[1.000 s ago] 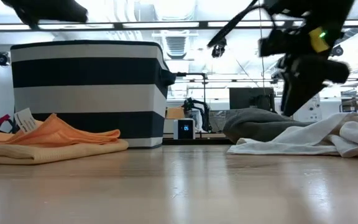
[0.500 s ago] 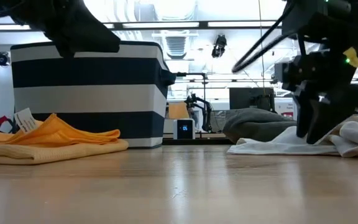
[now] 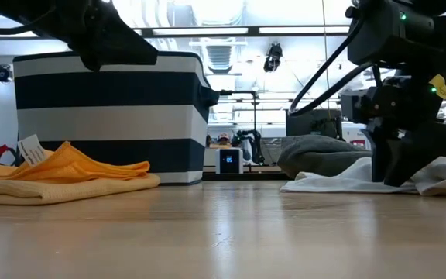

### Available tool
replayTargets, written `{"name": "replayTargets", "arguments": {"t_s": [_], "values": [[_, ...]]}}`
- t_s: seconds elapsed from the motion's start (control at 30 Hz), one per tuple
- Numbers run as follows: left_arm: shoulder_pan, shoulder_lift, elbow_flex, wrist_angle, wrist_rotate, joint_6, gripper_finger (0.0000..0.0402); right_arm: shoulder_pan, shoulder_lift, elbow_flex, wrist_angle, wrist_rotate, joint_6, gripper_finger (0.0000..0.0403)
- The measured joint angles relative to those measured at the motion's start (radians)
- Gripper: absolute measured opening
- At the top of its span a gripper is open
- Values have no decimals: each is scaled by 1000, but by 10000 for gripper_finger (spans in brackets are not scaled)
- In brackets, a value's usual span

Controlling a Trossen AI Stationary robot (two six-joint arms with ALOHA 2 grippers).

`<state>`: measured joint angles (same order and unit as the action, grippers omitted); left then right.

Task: Fold towel
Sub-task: Fold the white patterned kitchen towel

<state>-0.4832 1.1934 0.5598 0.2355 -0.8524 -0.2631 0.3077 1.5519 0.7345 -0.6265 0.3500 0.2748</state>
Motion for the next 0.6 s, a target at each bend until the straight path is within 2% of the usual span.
{"name": "replayTargets", "arguments": {"t_s": [0.2, 0.47, 0.6], "values": [[36, 0, 0, 10, 0, 19, 114, 0, -5, 5, 3, 14, 1, 86], [70, 0, 0, 19, -1, 19, 114, 0, 2, 14, 4, 53, 15, 9], [86, 11, -1, 89, -1, 19, 114, 0, -5, 62, -38, 111, 15, 6]]}}
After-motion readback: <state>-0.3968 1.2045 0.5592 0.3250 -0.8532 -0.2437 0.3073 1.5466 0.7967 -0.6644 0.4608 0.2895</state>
